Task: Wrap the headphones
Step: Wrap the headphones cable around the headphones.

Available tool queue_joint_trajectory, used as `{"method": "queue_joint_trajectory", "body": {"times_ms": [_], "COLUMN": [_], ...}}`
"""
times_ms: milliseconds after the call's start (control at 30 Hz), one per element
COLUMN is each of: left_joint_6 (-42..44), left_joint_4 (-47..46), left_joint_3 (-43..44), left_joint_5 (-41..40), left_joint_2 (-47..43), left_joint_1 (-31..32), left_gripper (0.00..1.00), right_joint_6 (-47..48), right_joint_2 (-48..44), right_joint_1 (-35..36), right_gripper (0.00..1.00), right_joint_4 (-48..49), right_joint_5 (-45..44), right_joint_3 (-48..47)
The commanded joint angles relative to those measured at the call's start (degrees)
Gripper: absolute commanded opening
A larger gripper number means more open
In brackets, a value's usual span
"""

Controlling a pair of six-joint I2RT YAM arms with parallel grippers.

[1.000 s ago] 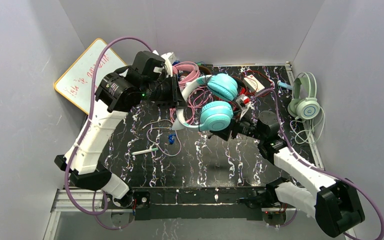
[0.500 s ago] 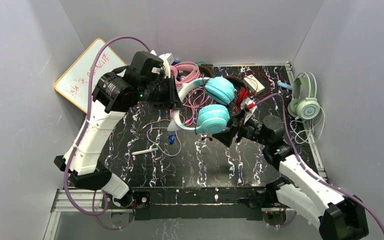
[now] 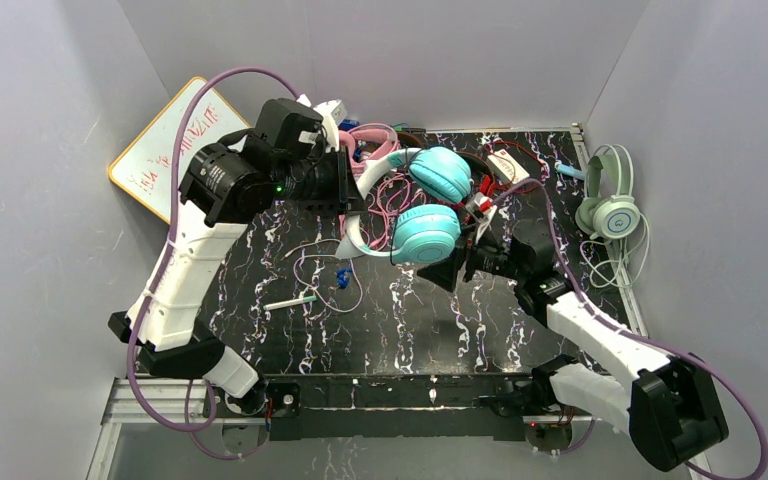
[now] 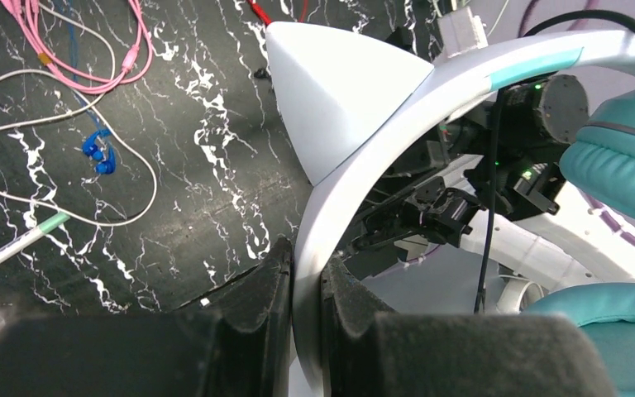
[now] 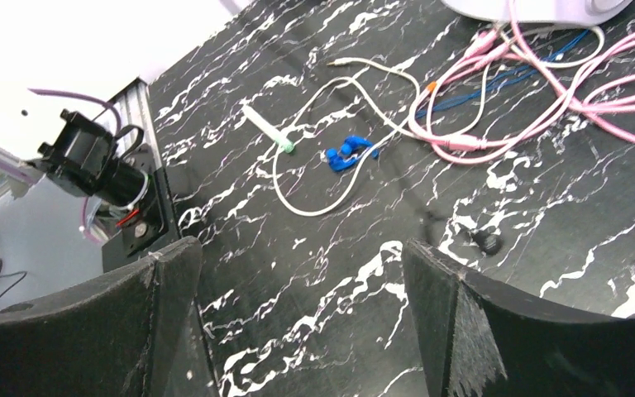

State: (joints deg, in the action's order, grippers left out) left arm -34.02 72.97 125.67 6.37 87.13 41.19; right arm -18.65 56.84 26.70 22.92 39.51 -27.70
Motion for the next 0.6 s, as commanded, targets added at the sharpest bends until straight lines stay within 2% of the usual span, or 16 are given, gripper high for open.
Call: {"method": "queue_joint_trajectory", "body": {"times_ms": [0, 300, 333, 400, 433, 567], "left_joint_6": [-0.77, -2.66, -2.69, -2.72, -2.76, -2.9], "left_joint_4": [-2.15, -3.04, -3.0, -2.76, -2.7, -2.66], "left_joint_3": [4.81, 6.1, 6.78, 7.73, 8.01, 8.03], "left_joint_5": [2.27, 3.93, 4.21, 4.23, 4.23, 4.01], "left_joint_2": [-0.01, 0.29, 0.44, 0.64, 0.67, 0.5], "left_joint_1": [-0.18, -0.2, -0.15, -0.18, -0.17, -0.2], "left_gripper": [0.0, 0.0, 0.0, 0.0, 0.0, 0.0], "right_joint_6": [0.33, -1.08, -1.34, -1.82, -2.09, -2.89], "right_joint_2": [3.39, 12.06, 12.91, 14.48, 15.18, 16.25], "right_joint_1": [0.09, 4.98, 5.17, 5.38, 5.38, 5.45], "right_gripper": [0.99, 0.98, 0.95, 0.79, 0.67, 0.26], "right_joint_4": [8.03, 15.52, 16.3, 17.31, 17.61, 18.43], "right_joint_5": [-1.87, 0.72, 1.72, 4.26, 5.41, 7.26], "right_joint_3": [-4.08, -4.67, -4.92, -5.64, -5.9, -5.73]}}
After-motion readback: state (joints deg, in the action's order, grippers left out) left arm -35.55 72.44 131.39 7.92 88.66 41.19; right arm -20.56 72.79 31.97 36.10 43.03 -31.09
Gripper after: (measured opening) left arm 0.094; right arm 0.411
